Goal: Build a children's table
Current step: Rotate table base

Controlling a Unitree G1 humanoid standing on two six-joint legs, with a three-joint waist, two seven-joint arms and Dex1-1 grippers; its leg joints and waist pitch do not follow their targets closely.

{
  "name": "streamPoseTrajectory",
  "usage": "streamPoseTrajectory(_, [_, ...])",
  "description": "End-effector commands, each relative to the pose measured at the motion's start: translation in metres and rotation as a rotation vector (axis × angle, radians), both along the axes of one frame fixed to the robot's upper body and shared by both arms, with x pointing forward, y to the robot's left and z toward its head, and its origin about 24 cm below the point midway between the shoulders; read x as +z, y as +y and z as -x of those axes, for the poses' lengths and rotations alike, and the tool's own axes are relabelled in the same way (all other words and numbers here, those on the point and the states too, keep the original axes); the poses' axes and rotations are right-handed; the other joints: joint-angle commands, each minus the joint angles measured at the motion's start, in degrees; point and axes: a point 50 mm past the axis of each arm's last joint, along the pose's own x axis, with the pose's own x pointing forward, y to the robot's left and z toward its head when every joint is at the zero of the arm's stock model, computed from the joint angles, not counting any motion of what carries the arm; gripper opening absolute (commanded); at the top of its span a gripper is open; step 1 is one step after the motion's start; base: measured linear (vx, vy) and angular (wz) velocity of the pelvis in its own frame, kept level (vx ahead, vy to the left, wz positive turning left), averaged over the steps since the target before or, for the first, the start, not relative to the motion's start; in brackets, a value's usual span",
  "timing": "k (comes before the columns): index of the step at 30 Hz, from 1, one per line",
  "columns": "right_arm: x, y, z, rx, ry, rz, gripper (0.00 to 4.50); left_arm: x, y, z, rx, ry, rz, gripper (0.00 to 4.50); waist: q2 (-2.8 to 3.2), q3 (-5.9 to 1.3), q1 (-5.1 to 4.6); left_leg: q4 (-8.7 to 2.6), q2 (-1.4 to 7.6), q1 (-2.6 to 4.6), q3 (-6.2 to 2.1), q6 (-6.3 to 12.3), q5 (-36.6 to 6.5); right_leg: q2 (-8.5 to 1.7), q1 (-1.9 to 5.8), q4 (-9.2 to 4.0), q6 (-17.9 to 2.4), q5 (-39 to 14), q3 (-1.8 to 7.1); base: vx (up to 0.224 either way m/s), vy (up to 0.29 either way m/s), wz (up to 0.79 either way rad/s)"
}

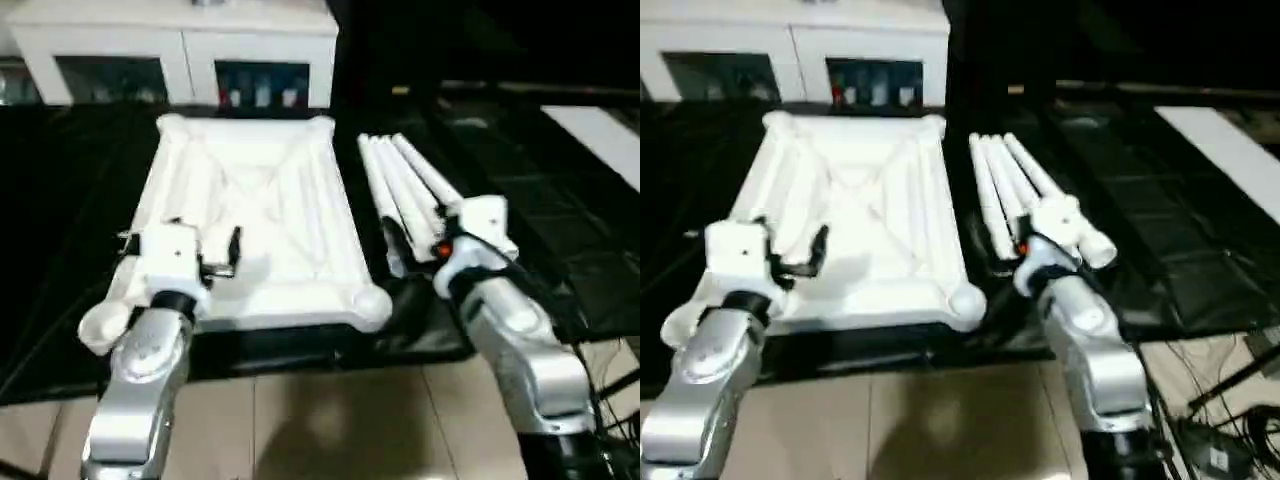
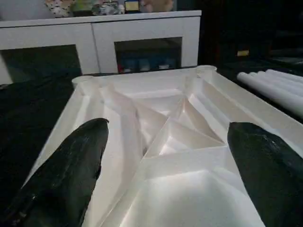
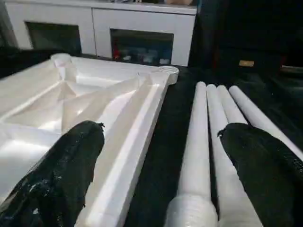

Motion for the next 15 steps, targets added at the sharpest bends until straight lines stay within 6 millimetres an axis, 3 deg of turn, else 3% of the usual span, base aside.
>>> streamPoseTrajectory(1, [-0.0010,-0.0037,-0.0002,0.003,0.014,0.028,4.42,0.0014,-0.0060,0.0014,-0.014,0.002,0.003,4.48,-0.07,-2.98,1.16,-3.57,1.06,-2.12,0.54,15.37,0.20,-5.13,4.91,-5.34,-12.79,-1.49,3.63,0.000,0.000,0.00])
streamPoseTrajectory(2, [-0.0012,-0.0045,0.0000,-0.012,0.006,0.027,4.42,0.0021,-0.0073,0.0019,-0.016,0.001,0.002,4.48,-1.34,-3.14,2.71,-1.36,0.03,-7.59,-0.52,18.24,4.42,-7.14,8.51,-6.72,-9.69,-5.10,1.86,0.041,0.020,0.22])
streamPoseTrajectory(3, [-0.0012,-0.0045,0.0000,-0.012,0.006,0.027,4.42,0.0021,-0.0073,0.0019,-0.016,0.001,0.002,4.48,0.65,-3.67,2.89,-1.18,0.53,-6.97,-1.03,18.96,6.19,-8.40,8.70,-7.23,-7.95,-7.30,1.02,0.041,0.020,0.22])
streamPoseTrajectory(4, [-0.0013,-0.0053,0.0000,-0.025,0.006,0.015,4.42,0.0022,-0.0078,0.0019,-0.017,0.001,0.003,4.48,1.39,-3.80,1.63,-2.15,0.32,-5.09,-2.61,20.95,11.17,-5.03,7.56,-7.07,-6.03,-6.79,-2.96,0.097,0.015,0.50])
streamPoseTrajectory(5, [-0.0017,-0.0064,-0.0002,-0.036,0.009,0.003,4.42,0.0022,-0.0083,0.0019,-0.021,0.002,0.003,4.48,2.30,-3.93,0.98,-2.98,0.84,-2.02,-3.50,21.55,13.34,-2.80,5.90,-5.74,-6.27,-5.08,-3.76,0.157,-0.014,0.57])
streamPoseTrajectory(6, [-0.0024,-0.0076,-0.0003,-0.045,0.016,-0.001,4.42,0.0023,-0.0087,0.0019,-0.023,0.002,0.003,4.48,3.36,-4.34,-1.31,-3.56,3.69,7.03,-10.29,30.20,19.52,1.44,-1.77,0.77,-4.24,-6.93,-5.36,0.157,-0.014,0.57])
streamPoseTrajectory(7, [-0.0028,-0.0083,-0.0003,-0.050,0.020,-0.004,4.42,0.0023,-0.0089,0.0019,-0.024,0.002,0.003,4.48,3.78,-4.81,-2.78,-3.15,7.10,10.34,-11.55,31.24,24.12,0.82,-5.86,3.03,-1.11,-10.06,-3.35,0.167,-0.035,0.31])
streamPoseTrajectory(8, [-0.0036,-0.0094,-0.0006,-0.058,0.028,-0.004,4.42,0.0024,-0.0092,0.0017,-0.026,0.002,0.003,4.48,2.59,-3.90,-0.67,-2.77,8.80,8.46,-11.10,30.20,27.48,-0.66,-7.87,6.13,3.31,-8.03,-1.09,0.088,-0.032,0.10])
streamPoseTrajectory(9, [-0.0045,-0.0095,-0.0003,-0.056,0.032,0.002,4.42,0.0026,-0.0097,0.0016,-0.029,0.002,0.003,4.48,2.08,-3.65,-0.37,-3.43,8.99,7.45,-10.06,29.52,26.72,-1.16,-8.37,6.85,5.20,-6.07,-0.25,0.088,-0.032,0.10])
streamPoseTrajectory(10, [-0.0052,-0.0095,0.0000,-0.053,0.034,0.007,4.42,0.0028,-0.0103,0.0014,-0.032,0.001,0.003,4.48,1.37,-3.08,0.17,-5.17,7.39,5.01,-7.17,27.64,18.78,-1.60,-7.80,6.31,5.66,-1.39,0.74,0.055,-0.039,0.06])
streamPoseTrajectory(11, [-0.0057,-0.0091,0.0004,-0.049,0.034,0.009,4.42,0.0029,-0.0107,0.0012,-0.034,0.001,0.004,4.48,-0.41,-2.32,0.41,-4.86,3.07,3.34,-3.93,22.75,6.06,-2.47,-5.52,0.27,2.15,2.88,2.55,0.050,-0.093,0.07])
streamPoseTrajectory(12, [-0.0065,-0.0088,0.0013,-0.046,0.037,0.015,4.42,0.0031,-0.0117,0.0012,-0.040,0.001,0.003,4.48,-1.93,-2.48,0.88,-3.90,0.46,2.02,-2.23,19.06,-1.13,-3.47,-2.79,-2.35,2.23,0.29,4.67,0.050,-0.093,0.07])
streamPoseTrajectory(13, [-0.0066,-0.0088,0.0015,-0.046,0.038,0.016,4.42,0.0031,-0.0119,0.0013,-0.040,0.001,0.004,4.48,-2.99,-2.25,3.79,3.80,-2.61,-0.84,-1.21,9.95,-5.36,-9.70,2.42,-8.31,1.23,-35.39,11.59,0.058,-0.111,0.10])
streamPoseTrajectory(14, [-0.0069,-0.0088,0.0023,-0.045,0.039,0.017,4.42,0.0031,-0.0126,0.0015,-0.043,0.002,0.004,4.48,-2.70,-2.29,4.20,4.21,-2.58,-1.67,-1.52,8.16,-3.13,-8.95,3.20,-8.04,-1.07,-36.27,12.01,0.074,-0.063,0.13])
streamPoseTrajectory(15, [-0.0070,-0.0088,0.0025,-0.046,0.039,0.017,4.42,0.0031,-0.0126,0.0016,-0.043,0.002,0.004,4.48,-2.22,-2.16,4.33,4.27,-2.19,-2.53,-2.05,6.97,-1.94,-9.22,4.08,-7.64,-3.96,-33.59,12.54,0.074,-0.063,0.13])
